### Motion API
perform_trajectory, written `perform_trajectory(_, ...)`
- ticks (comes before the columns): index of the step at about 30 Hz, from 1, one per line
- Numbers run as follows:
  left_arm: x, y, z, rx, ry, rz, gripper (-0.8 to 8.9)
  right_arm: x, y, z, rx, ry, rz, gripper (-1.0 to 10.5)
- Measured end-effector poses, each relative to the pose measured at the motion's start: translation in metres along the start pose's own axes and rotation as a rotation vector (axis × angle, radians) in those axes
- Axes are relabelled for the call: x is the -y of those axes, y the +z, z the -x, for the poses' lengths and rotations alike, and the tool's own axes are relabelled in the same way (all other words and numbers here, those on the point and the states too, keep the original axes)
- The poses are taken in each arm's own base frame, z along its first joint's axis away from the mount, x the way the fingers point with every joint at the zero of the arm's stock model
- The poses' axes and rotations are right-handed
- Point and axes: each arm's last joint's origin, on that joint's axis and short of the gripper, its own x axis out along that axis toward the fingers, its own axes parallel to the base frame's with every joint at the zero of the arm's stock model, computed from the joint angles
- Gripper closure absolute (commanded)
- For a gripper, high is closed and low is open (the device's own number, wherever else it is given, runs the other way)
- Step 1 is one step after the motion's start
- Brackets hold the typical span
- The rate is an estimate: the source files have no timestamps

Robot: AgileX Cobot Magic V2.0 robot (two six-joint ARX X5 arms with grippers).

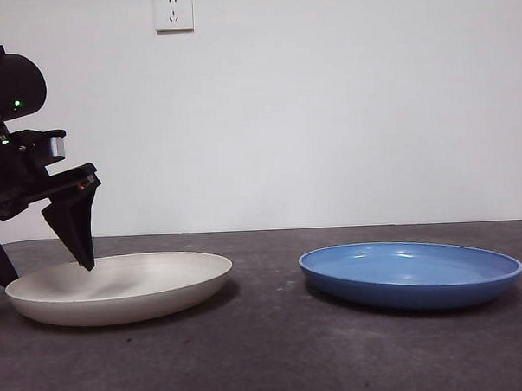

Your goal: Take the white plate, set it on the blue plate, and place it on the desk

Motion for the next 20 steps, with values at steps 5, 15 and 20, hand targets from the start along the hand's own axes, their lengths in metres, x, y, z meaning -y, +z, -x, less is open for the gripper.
perform_trajectory(5, 0.000, 0.002, 0.000, 0.016, -0.005, 0.002, 4.14, 0.000, 0.000, 0.000, 0.000, 0.000, 0.000, 4.9)
perform_trajectory(15, -0.003, 0.000, -0.012, -0.024, -0.002, 0.031, 5.92, 0.000, 0.000, 0.000, 0.002, 0.000, 0.001, 4.9)
perform_trajectory(20, -0.003, 0.000, -0.012, -0.023, -0.002, 0.034, 7.41, 0.000, 0.001, 0.000, 0.013, -0.001, 0.006, 4.9)
